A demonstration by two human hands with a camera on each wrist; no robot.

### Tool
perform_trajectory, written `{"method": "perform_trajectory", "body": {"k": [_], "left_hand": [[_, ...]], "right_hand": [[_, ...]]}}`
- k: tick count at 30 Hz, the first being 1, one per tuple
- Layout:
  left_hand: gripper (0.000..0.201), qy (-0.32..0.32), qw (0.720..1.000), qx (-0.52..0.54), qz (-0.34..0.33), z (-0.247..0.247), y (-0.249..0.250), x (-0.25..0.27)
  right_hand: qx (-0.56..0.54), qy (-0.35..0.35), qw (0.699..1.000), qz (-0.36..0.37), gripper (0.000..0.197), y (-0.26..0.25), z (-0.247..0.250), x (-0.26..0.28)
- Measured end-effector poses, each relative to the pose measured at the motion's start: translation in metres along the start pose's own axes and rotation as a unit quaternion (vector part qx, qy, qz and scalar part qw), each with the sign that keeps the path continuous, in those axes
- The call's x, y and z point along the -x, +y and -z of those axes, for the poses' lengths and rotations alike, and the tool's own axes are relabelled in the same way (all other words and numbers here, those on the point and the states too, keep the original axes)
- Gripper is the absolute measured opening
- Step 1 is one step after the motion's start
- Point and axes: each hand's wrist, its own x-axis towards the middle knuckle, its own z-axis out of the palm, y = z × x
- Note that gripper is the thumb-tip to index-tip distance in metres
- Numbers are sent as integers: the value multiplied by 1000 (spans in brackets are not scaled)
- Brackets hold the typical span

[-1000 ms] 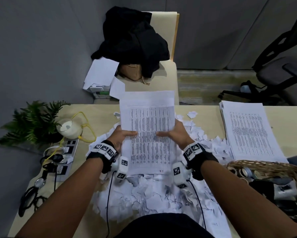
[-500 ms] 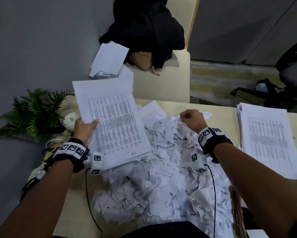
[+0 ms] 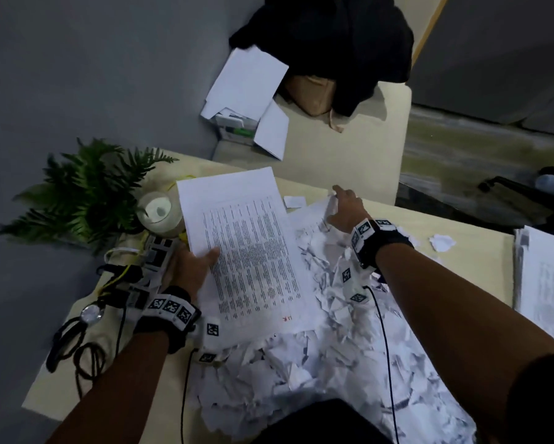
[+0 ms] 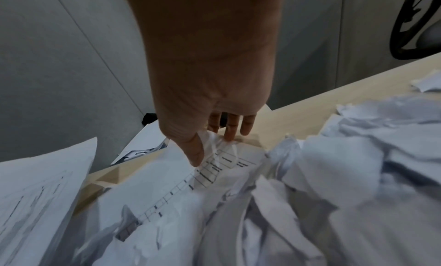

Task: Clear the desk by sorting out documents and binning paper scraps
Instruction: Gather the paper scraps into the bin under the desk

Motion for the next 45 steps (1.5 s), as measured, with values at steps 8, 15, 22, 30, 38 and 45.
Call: {"method": "perform_trajectory", "body": {"k": [8, 15, 22, 30, 38, 45], "left_hand": [[55, -10, 1000, 15, 18, 3, -8, -9], [36, -7, 1000, -28, 10, 0, 11, 0], [31, -2, 998, -62, 20, -5, 8, 5], [37, 0, 996, -71, 45, -7, -10, -8], [33, -11, 997, -59, 47, -9, -12, -8], [36, -11, 996, -71, 50, -6, -6, -3]], "right_hand": [[19, -44, 995, -89, 46, 12, 11, -2], [-48, -39, 998, -28, 65, 20, 15, 16], [-80, -87, 992, -42, 58, 5, 14, 13], [101, -29, 994, 39, 43, -11, -4, 5], [76, -4, 997, -7, 52, -11, 3, 5], [-47, -37, 998, -34, 74, -11, 22, 18]]}}
